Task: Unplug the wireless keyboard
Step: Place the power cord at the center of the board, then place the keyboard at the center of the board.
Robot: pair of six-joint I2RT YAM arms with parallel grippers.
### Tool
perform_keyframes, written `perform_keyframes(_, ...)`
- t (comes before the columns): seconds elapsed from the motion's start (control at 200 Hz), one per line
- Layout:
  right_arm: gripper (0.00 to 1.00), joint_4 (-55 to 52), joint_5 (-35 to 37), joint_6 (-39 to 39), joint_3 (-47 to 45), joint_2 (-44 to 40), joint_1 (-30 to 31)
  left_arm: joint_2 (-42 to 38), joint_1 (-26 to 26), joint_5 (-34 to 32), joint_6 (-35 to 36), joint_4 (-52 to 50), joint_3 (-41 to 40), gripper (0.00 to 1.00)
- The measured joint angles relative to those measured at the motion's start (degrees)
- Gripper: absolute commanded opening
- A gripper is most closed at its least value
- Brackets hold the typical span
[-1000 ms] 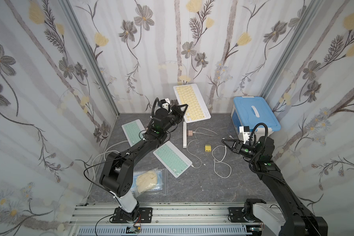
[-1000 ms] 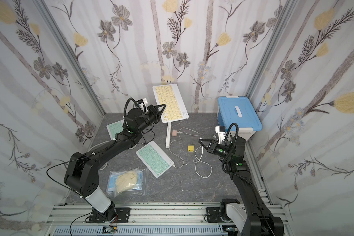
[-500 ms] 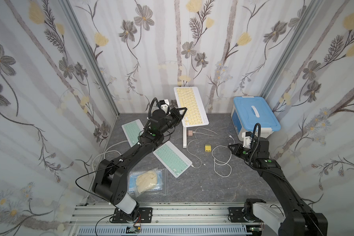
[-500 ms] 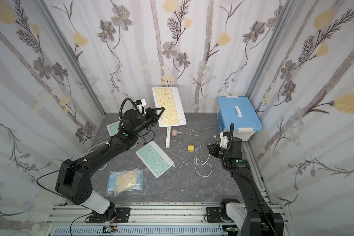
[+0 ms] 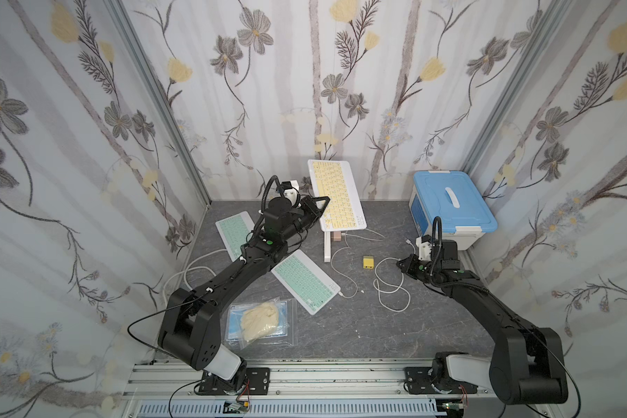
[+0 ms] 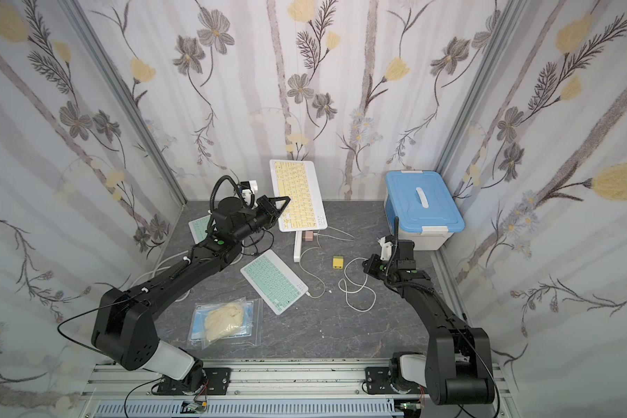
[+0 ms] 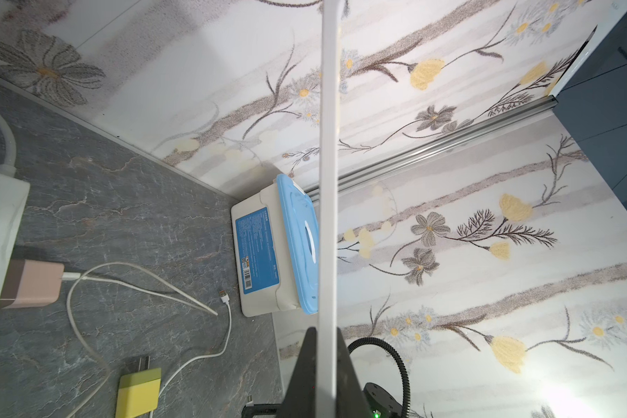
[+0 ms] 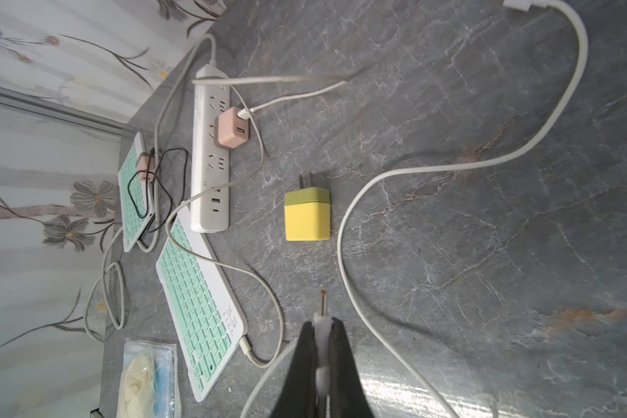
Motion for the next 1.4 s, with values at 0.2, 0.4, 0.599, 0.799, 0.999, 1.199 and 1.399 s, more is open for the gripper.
perform_keyframes(0.2, 0.12, 1.3, 7.9, 0.5, 0.3, 4.4, -0.2, 0.0, -0.3, 0.4, -0.4, -0.1, -1.5, 0.0)
perform_keyframes(0.4, 0.4, 1.2, 12.5, 0.5, 0.5, 7.3, -0.4, 0.0, -0.4, 0.6, -1.1, -0.1, -1.9, 0.0)
perform_keyframes(0.599, 0.51, 1.0, 16.9, 0.4, 0.3, 3.0, -2.0, 0.0, -0.6, 1.1, -1.0, -0.1, -1.9, 0.0)
perform_keyframes(0.799, 0.59, 0.7, 19.5, -0.5, 0.1, 0.6, -2.2, 0.2, -1.0, 1.0, -1.0, -0.1, -1.9, 0.0)
perform_keyframes(0.999, 0.73, 0.7, 19.3, -1.1, -2.1, -6.4, -2.6, 0.4, -1.2, 1.1, -0.9, -0.2, -1.7, 0.0)
perform_keyframes(1.199, 0.89, 2.3, 12.6, -1.1, -2.9, -18.0, -4.4, -0.5, -1.3, 2.3, 1.6, -2.0, -1.6, 0.0)
perform_keyframes(1.399, 0.99, 6.5, -0.8, -0.4, -2.5, -25.9, -6.8, -1.4, -2.2, 6.5, 5.5, -5.2, -1.5, 0.0)
